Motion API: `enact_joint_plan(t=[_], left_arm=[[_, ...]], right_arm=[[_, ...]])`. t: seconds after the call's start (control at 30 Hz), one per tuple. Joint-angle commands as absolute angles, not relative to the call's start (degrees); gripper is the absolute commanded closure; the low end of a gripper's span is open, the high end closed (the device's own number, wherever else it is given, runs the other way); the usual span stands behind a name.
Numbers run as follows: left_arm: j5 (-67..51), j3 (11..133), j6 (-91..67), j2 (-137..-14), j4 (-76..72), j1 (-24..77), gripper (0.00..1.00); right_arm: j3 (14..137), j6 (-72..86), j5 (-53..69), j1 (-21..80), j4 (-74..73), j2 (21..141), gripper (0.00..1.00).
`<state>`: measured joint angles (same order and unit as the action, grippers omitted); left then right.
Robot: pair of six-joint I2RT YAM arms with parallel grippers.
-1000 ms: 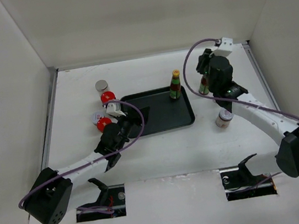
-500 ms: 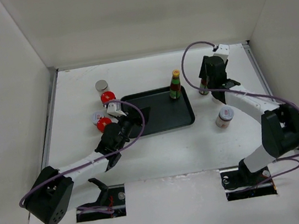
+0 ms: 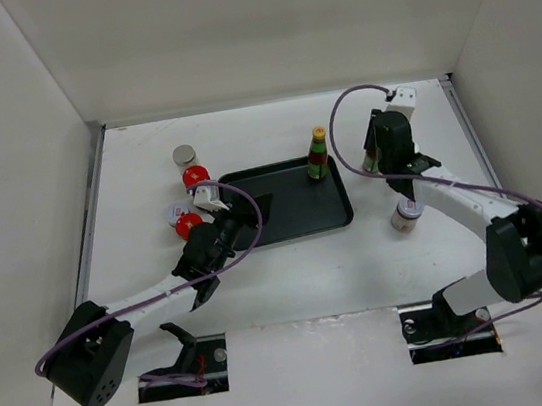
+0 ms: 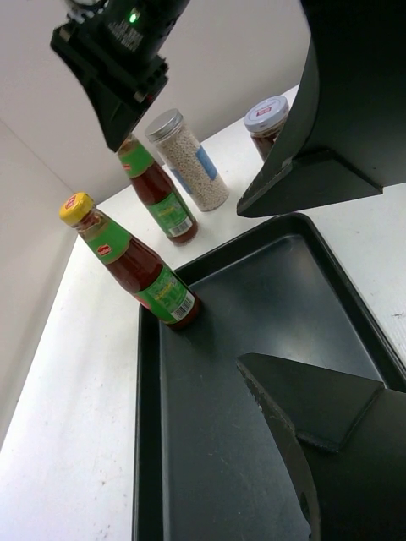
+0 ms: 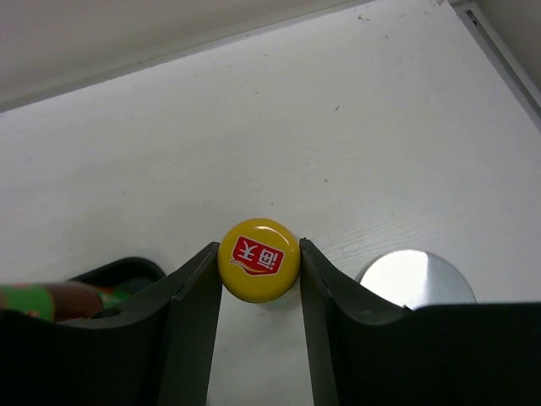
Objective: Organize the condiment bottles
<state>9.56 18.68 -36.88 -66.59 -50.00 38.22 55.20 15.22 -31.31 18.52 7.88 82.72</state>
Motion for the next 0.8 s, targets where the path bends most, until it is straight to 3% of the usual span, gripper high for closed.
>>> enact_joint_plan(t=[0.0,0.43,0.77], left_arm=[[8.61,18.63,-37.44,-66.62,-53.44,37.75,0.36],[8.96,18.54,-37.27,-65.92,-53.53,37.66,0.36],[10.45,17.32,-37.62,-63.9,-53.53,36.61,0.36]], right_arm=[[55.03,14.24,-33.22,22.27,14.33,73.41,0.77],[52.91,15.38,-32.87,35.45,8.53,66.27,0.76],[60.9,16.7,-27.33,42.75,15.46,78.56,0.76]])
